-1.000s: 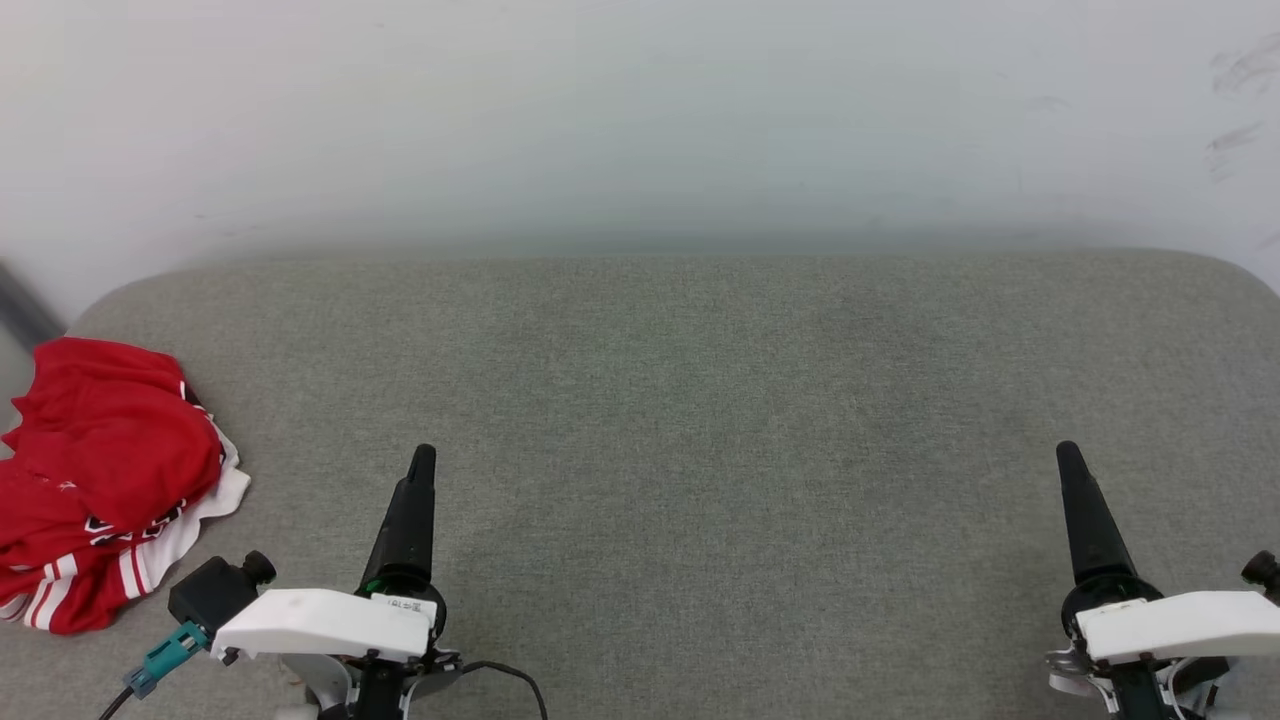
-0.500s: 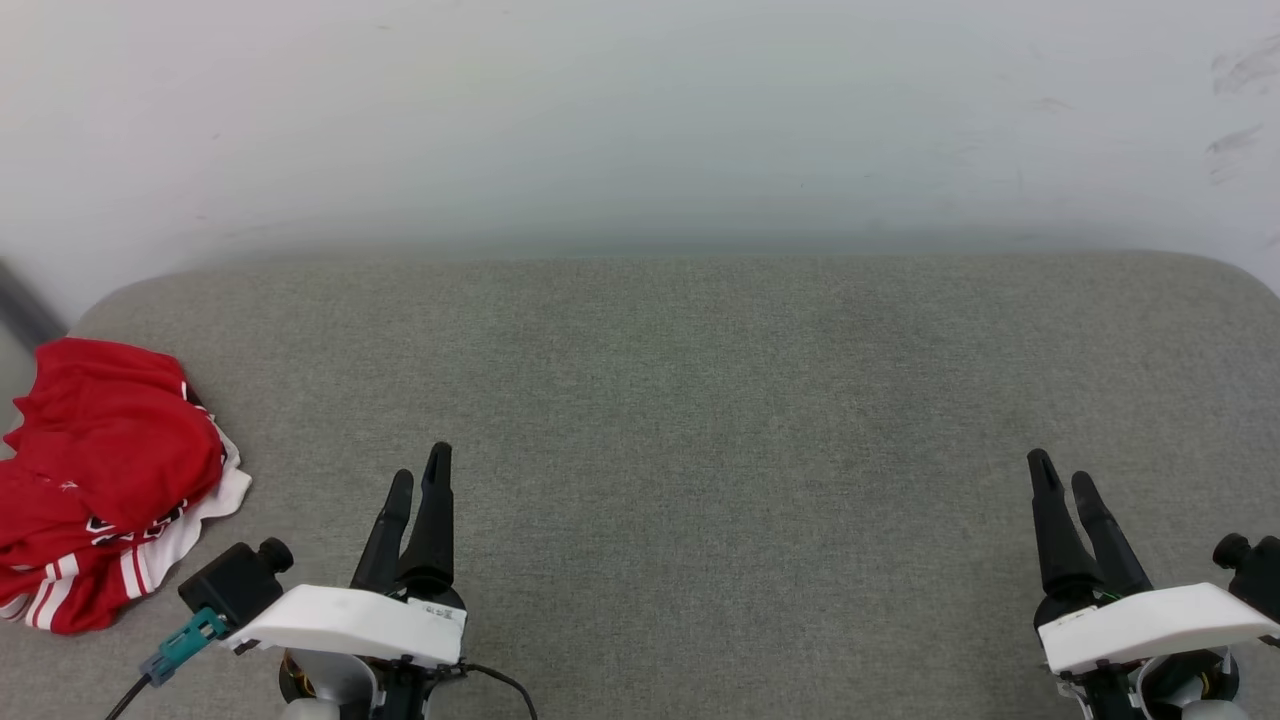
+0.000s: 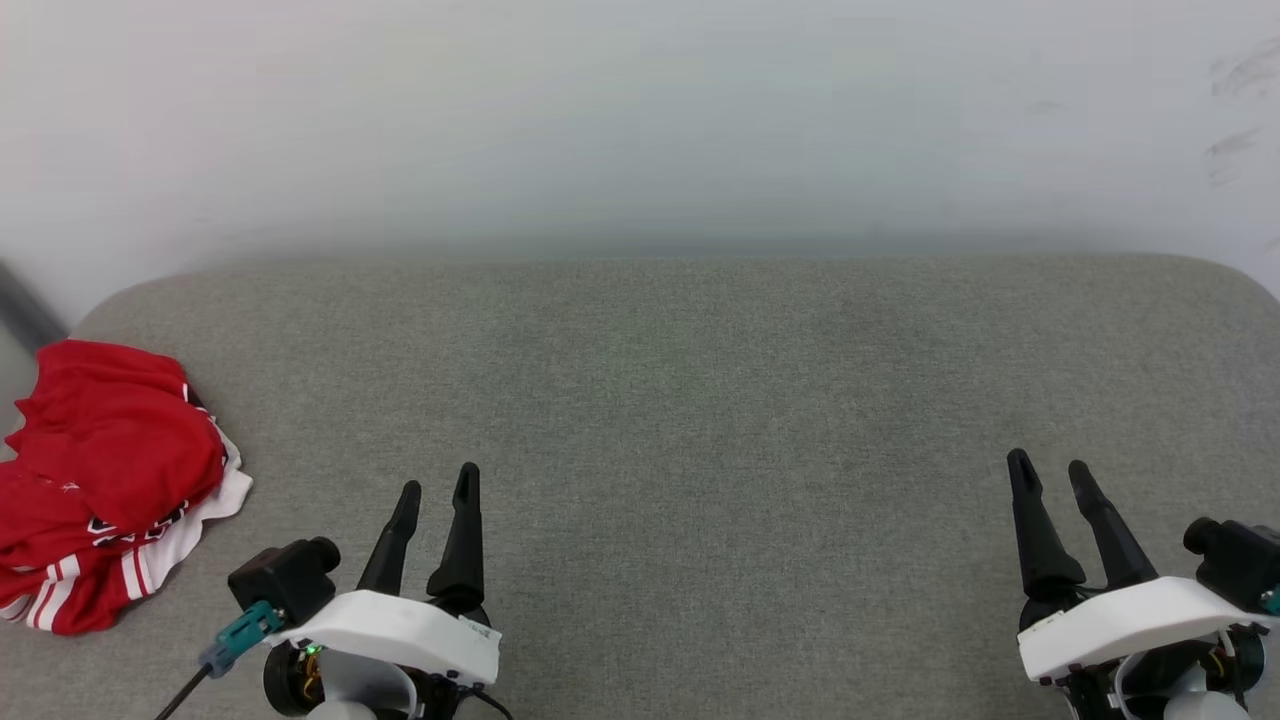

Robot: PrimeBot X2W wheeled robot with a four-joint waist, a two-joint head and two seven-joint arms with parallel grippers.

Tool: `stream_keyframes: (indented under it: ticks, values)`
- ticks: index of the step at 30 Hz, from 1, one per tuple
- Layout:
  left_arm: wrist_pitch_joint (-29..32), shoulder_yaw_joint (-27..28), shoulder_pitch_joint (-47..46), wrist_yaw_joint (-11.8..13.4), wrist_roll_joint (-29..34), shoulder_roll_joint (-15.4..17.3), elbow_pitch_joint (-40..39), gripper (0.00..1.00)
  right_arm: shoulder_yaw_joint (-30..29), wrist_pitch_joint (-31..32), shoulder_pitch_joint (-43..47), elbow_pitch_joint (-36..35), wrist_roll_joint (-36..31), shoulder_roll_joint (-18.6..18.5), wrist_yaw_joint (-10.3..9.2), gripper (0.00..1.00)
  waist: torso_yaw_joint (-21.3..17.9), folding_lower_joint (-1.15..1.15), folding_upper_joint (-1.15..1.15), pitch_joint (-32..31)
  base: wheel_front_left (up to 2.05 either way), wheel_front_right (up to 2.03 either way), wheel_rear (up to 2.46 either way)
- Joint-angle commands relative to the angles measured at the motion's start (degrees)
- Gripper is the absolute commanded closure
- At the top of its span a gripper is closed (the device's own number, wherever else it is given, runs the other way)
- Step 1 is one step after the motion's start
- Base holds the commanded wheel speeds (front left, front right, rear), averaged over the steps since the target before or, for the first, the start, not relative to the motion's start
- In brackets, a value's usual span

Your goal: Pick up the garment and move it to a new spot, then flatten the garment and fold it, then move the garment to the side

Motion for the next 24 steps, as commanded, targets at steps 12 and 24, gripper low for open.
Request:
stream_keyframes:
  ticks: [12, 24]
  values:
    - [-2.11, -1.09, -1.67, 1.77, 9.30, 0.15, 1.09, 0.00, 0.20, 0.33, -0.47, -2.28, -10.75, 0.21, 0.00, 0.00, 0.05, 0.00, 0.00, -0.06, 0.00, 0.00, 0.00]
    - [-3.67, -1.57, -1.68, 2.49, 15.76, 0.16, 2.06, 0.00, 0.40, 0.69, -0.15, -2.91, -17.64, 0.55, 0.00, 0.00, 0.28, 0.00, 0.00, -0.13, 0.00, 0.00, 0.00]
